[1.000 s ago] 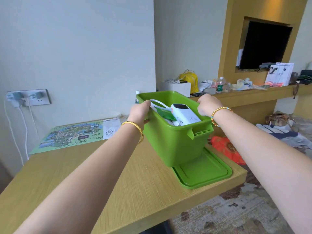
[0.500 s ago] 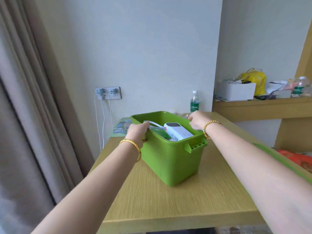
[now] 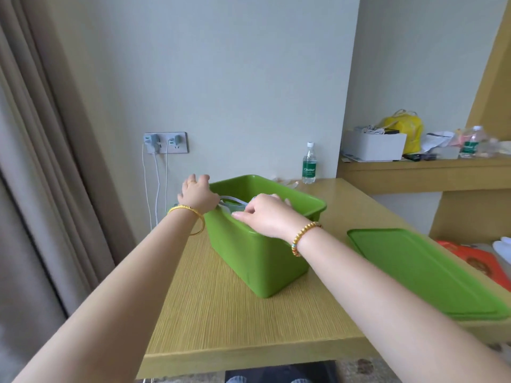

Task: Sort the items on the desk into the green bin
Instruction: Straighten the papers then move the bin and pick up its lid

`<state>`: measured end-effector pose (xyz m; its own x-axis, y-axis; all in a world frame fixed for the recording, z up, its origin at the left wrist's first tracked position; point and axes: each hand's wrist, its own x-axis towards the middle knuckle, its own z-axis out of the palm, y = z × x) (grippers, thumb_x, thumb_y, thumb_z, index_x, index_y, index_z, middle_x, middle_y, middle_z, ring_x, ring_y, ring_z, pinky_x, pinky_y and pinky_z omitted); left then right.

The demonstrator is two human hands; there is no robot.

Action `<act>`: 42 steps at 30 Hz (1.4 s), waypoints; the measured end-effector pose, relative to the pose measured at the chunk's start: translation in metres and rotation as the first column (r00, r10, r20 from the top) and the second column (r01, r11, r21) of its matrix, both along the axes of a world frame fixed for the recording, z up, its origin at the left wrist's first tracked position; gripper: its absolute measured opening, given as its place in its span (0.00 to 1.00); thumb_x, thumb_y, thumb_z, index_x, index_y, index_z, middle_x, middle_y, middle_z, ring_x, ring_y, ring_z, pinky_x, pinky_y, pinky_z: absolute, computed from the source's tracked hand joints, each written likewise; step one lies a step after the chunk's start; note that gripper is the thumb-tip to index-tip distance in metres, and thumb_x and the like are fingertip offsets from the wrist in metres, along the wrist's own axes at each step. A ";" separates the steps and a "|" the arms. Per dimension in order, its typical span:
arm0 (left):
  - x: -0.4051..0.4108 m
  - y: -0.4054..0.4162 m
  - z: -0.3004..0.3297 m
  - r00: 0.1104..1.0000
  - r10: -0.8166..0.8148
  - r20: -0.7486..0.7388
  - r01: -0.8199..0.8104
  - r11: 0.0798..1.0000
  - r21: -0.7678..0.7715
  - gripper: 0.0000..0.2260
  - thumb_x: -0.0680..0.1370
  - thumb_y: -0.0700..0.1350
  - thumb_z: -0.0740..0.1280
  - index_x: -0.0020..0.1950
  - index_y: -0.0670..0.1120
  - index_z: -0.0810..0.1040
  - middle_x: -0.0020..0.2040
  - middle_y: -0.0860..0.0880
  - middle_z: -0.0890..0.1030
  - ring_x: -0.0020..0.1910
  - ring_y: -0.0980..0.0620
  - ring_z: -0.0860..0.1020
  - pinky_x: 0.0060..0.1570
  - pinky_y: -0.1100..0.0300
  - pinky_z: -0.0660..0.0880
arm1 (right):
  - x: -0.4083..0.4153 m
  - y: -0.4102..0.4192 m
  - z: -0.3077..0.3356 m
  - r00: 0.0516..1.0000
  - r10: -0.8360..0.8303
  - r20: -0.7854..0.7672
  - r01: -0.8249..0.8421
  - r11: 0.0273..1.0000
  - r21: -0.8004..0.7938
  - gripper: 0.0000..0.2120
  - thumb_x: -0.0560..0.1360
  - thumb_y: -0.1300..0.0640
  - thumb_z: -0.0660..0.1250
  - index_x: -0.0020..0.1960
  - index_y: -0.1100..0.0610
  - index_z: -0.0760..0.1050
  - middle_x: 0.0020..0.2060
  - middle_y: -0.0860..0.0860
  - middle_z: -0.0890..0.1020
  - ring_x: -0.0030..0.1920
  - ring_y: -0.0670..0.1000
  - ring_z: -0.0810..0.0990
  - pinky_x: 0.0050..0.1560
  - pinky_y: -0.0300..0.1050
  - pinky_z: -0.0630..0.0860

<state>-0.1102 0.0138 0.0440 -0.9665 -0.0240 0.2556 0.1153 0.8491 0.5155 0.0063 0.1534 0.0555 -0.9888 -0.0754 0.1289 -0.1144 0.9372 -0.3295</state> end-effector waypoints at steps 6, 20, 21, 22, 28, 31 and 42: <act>-0.004 0.004 0.004 0.981 0.021 0.191 -0.011 0.998 -0.056 0.21 0.77 0.42 0.58 0.69 0.40 0.64 0.69 0.39 0.64 0.68 0.40 0.65 0.66 0.50 0.64 | 0.001 0.007 0.011 0.974 0.197 0.116 -0.209 0.973 0.102 0.20 0.76 0.45 0.59 0.31 0.55 0.61 0.32 0.52 0.67 0.50 0.55 0.65 0.69 0.70 0.39; 0.016 0.016 -0.008 0.997 -0.072 0.037 0.078 0.976 -0.204 0.20 0.78 0.51 0.52 0.63 0.42 0.71 0.66 0.38 0.69 0.66 0.39 0.66 0.66 0.47 0.63 | -0.031 0.135 -0.031 0.971 -0.055 -0.234 -0.012 0.961 -0.276 0.13 0.79 0.54 0.60 0.58 0.58 0.78 0.61 0.54 0.76 0.67 0.52 0.68 0.68 0.42 0.62; 0.015 0.017 -0.007 0.994 -0.091 0.055 0.100 0.978 -0.186 0.18 0.77 0.49 0.53 0.61 0.41 0.72 0.66 0.37 0.69 0.66 0.38 0.66 0.64 0.48 0.64 | -0.030 0.136 -0.035 0.966 -0.078 -0.246 -0.025 0.920 -0.391 0.13 0.79 0.54 0.59 0.57 0.58 0.78 0.61 0.52 0.76 0.67 0.48 0.68 0.67 0.36 0.59; 0.016 0.017 -0.006 0.992 -0.103 0.074 0.115 0.979 -0.170 0.17 0.77 0.47 0.53 0.61 0.41 0.72 0.66 0.37 0.68 0.66 0.38 0.65 0.64 0.49 0.64 | -0.030 0.136 -0.037 0.963 -0.114 -0.244 -0.027 0.861 -0.507 0.14 0.79 0.53 0.58 0.57 0.58 0.78 0.61 0.50 0.76 0.66 0.46 0.68 0.64 0.33 0.59; 0.019 0.020 -0.009 1.000 -0.013 0.005 0.014 0.971 -0.238 0.17 0.77 0.47 0.52 0.59 0.42 0.73 0.66 0.38 0.69 0.69 0.40 0.63 0.69 0.42 0.56 | -0.020 0.152 -0.074 0.802 -0.534 -0.268 0.437 0.830 -0.346 0.22 0.80 0.47 0.52 0.63 0.62 0.69 0.62 0.60 0.72 0.63 0.60 0.69 0.62 0.52 0.67; 0.025 0.031 -0.015 0.976 -0.037 -0.216 -0.020 0.966 -0.257 0.17 0.77 0.44 0.54 0.63 0.43 0.73 0.69 0.40 0.68 0.70 0.41 0.62 0.71 0.39 0.49 | -0.006 0.172 -0.097 0.755 -0.642 -0.136 0.650 0.760 0.015 0.20 0.78 0.49 0.56 0.63 0.61 0.68 0.62 0.59 0.71 0.64 0.59 0.67 0.62 0.51 0.66; 0.043 0.092 -0.011 0.906 -0.247 -0.344 0.176 0.958 -0.224 0.17 0.76 0.42 0.58 0.64 0.45 0.73 0.71 0.42 0.66 0.71 0.42 0.62 0.72 0.42 0.49 | 0.008 0.183 -0.118 0.826 -0.561 -0.046 0.497 0.688 0.529 0.17 0.75 0.59 0.59 0.63 0.57 0.72 0.63 0.56 0.71 0.64 0.56 0.67 0.63 0.48 0.67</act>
<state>-0.0669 0.1054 0.0334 -0.7813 0.2523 0.5709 0.4526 0.8588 0.2398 0.0144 0.3364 -0.0623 -0.8888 0.4437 0.1147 0.4583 0.8607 0.2217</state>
